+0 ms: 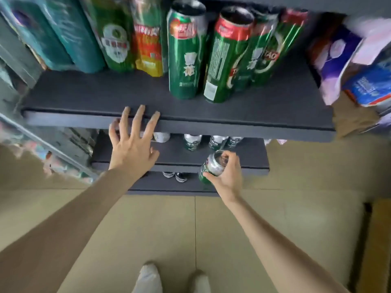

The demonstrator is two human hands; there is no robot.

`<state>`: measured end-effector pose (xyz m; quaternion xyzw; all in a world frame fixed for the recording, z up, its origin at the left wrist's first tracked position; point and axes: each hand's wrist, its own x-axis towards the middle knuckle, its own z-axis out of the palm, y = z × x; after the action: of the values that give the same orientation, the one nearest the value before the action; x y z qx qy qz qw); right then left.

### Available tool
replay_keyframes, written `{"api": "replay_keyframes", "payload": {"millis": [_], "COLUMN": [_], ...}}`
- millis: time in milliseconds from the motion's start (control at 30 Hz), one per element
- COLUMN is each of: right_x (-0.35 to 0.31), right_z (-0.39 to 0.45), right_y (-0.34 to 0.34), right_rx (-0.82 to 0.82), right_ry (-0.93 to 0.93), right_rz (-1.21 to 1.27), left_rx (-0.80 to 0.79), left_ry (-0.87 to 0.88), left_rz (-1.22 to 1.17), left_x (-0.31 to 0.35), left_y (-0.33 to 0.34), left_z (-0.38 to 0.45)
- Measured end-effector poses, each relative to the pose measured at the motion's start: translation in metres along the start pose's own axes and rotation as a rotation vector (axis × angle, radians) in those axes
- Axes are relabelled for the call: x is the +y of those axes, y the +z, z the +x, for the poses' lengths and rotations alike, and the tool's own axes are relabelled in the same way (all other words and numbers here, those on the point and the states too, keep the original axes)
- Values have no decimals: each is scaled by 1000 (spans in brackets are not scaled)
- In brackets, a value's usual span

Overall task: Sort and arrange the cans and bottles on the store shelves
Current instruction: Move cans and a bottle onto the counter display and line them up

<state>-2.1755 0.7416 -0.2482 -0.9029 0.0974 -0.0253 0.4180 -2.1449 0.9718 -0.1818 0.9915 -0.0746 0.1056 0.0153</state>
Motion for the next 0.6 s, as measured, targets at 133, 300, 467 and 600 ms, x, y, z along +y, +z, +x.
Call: {"api": "replay_keyframes", "payload": {"millis": [133,300,467,600], "right_x": [39,60,54,44], "right_z": [46,80,73,41], "right_y": [57,97,104,64], "right_rx": [42,104,89,34], "right_ry": [-34,-52,-20,-3], "right_rz": [14,-73,-4,-9], "left_rx": [191,271,214,70], "left_ry": [-27,-66,-76,-63], "left_rz": [20,64,97,122], "left_x": [2,7,5,3], "left_y": [30,50,47,28], "left_z": [-1,1,-4,-7]}}
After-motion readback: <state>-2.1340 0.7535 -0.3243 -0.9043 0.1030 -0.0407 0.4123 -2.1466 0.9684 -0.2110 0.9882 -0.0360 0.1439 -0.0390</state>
